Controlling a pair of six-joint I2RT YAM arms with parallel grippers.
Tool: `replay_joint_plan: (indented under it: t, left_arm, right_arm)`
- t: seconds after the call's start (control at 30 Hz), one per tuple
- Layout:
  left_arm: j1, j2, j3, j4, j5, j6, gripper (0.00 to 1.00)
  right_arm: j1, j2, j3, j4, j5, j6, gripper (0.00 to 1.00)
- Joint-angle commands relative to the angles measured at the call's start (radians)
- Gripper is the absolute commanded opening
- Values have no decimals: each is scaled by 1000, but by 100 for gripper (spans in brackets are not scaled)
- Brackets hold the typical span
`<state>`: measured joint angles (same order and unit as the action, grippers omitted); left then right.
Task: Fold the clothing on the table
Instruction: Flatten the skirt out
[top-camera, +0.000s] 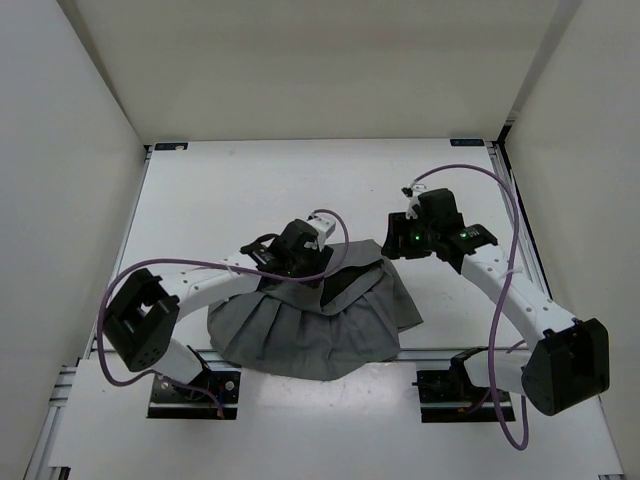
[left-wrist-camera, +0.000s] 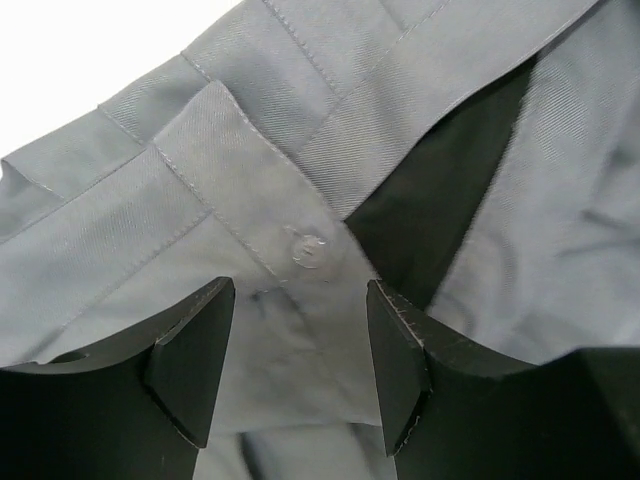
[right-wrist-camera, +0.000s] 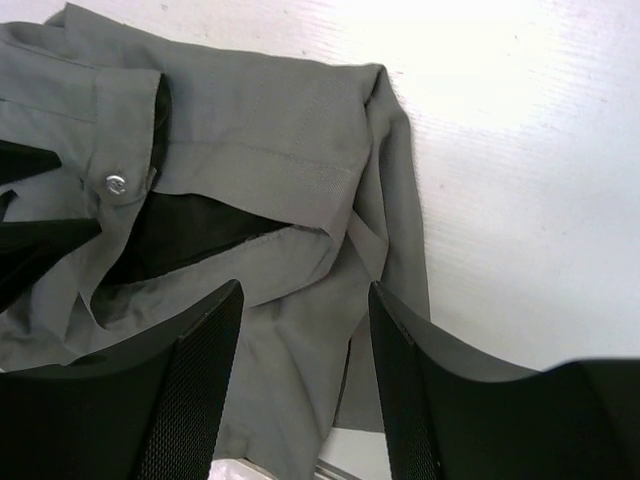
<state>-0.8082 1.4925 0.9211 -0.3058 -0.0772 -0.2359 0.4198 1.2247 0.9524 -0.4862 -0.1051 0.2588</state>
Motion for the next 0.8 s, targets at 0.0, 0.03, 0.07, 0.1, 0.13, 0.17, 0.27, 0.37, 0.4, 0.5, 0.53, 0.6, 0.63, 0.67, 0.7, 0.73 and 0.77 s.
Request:
replay_joint_plan:
  t: [0.0,0.03,0.07,0.1,0.13,0.17,0.27,0.37,0.4,0.5,0.53,0.6,0.63,0.67,0.7,0.73,0.77]
  left_arm:
    - [-8,0,30,-30,-59,171,67]
    - [3,2,28,-18,-56,185,67]
    - [6,9,31,-13,-65,210,67]
    - [9,15,45,-15,-65,230,67]
    - [18,38,54,-30,-70,234,67]
    - [20,61,80,-41,-78,257,67]
    - [20,116,123,-73,-66,300,67]
    - [23,169,139,-96,-30,302,66]
    - [20,172,151,-102,-29,302,65]
    - [17,201,142,-116,0,293,63]
    - [17,198,142,-122,7,287,63]
    - [27,172,127,-119,48,271,61]
    - [23,166,121,-110,60,255,59]
    - [32,152,116,-99,73,250,53]
    - [44,143,108,-93,98,248,49]
    - [50,141,101,-93,102,245,43]
    - [58,149,99,-105,103,247,36]
  right_arm:
    - [-16,-25,-18,20,-24,5,58]
    - [-22,-33,-23,15,-19,13,58]
    - [-21,-33,-26,11,-22,7,59]
    - [-19,-30,-27,14,-22,10,58]
    - [-21,-34,-32,15,-24,13,59]
    - [-19,-36,-30,11,-28,7,58]
    - [-18,-36,-37,6,-27,11,59]
    - [-15,-40,-37,1,-21,14,58]
    - [-24,-45,-41,0,-24,8,59]
    - [-45,-51,-35,3,-31,8,58]
    - [-41,-50,-34,0,-34,4,58]
    - [-49,-53,-27,0,-33,0,58]
    - [-53,-48,-30,3,-34,0,58]
    - [-41,-47,-26,3,-33,0,58]
    - [-49,-48,-29,6,-33,3,58]
    - [-46,-47,-29,11,-36,8,58]
    - [-46,-41,-30,8,-39,8,58]
